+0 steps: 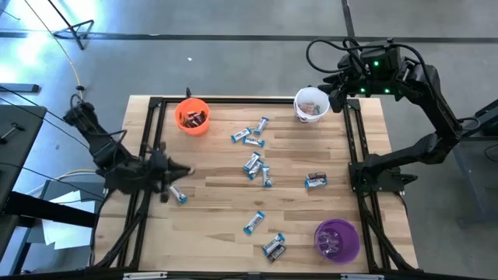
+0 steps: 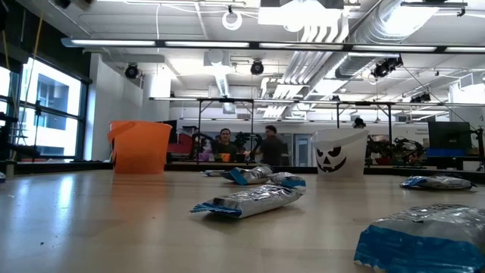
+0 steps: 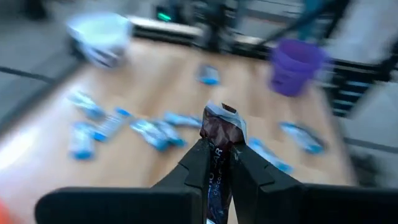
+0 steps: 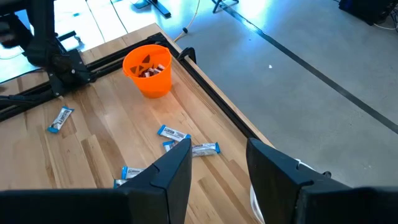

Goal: Sort candy
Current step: Put the brown chocolate into the orange bucket

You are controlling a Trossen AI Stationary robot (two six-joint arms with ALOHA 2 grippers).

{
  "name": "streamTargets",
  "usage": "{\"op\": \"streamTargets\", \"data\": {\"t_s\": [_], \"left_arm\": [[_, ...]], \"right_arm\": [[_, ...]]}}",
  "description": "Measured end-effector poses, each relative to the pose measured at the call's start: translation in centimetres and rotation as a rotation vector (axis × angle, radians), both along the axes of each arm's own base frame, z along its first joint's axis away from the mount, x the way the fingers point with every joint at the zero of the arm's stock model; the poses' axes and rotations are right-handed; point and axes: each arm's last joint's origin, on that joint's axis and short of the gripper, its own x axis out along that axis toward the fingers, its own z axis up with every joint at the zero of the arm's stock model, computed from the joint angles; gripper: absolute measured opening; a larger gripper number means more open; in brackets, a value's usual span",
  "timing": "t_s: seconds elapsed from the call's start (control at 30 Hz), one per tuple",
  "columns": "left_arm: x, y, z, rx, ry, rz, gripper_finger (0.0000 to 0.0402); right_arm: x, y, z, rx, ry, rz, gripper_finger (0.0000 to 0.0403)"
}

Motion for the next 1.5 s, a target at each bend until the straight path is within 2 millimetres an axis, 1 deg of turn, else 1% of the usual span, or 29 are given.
{"op": "streamTargets", "data": {"t_s": [0.13,0.33,0.47,0.6,0.8,0.93,1.03,1.13,1.3,1.4,1.5], "left_arm": [[1.2,1.6,0.4,0.13,-0.023,0.126,0.003],[3.3,5.0,1.5,0.257,-0.046,0.327,0.0033],[4.7,7.6,2.1,0.247,-0.079,0.415,0.0033],[6.5,10.4,2.0,0.202,-0.095,0.458,0.0033],[9.7,14.6,0.7,0.131,-0.105,0.527,0.0033],[10.9,16.6,-0.5,0.095,-0.086,0.572,0.0033],[11.3,17.9,-1.4,0.084,-0.049,0.616,0.0033],[11.2,18.9,-2.0,0.069,-0.019,0.661,0.0033],[10.2,20.4,-2.7,0.059,0.056,0.748,0.0033],[9.4,21.2,-3.2,0.055,0.126,0.794,0.0033],[8.7,21.6,-3.8,0.016,0.184,0.84,0.0033]], "right_arm": [[0.0,0.0,0.0,0.0,0.0,0.0,0.0149],[0.0,0.0,0.0,0.0,0.0,0.0,0.0149],[0.0,0.0,0.0,0.0,0.0,0.0,0.0149],[0.0,0.0,0.0,0.0,0.0,0.0,0.0149],[0.0,0.0,0.0,0.0,0.0,0.0,0.0149],[0.0,0.0,0.0,0.0,0.0,0.0,0.0149],[0.0,0.0,0.0,0.0,0.0,0.0,0.0149],[0.0,0.0,0.0,0.0,0.0,0.0,0.0149],[0.0,0.0,0.0,0.0,0.0,0.0,0.0149],[0.0,0.0,0.0,0.0,0.0,0.0,0.0149],[0.0,0.0,0.0,0.0,0.0,0.0,0.0149]]}}
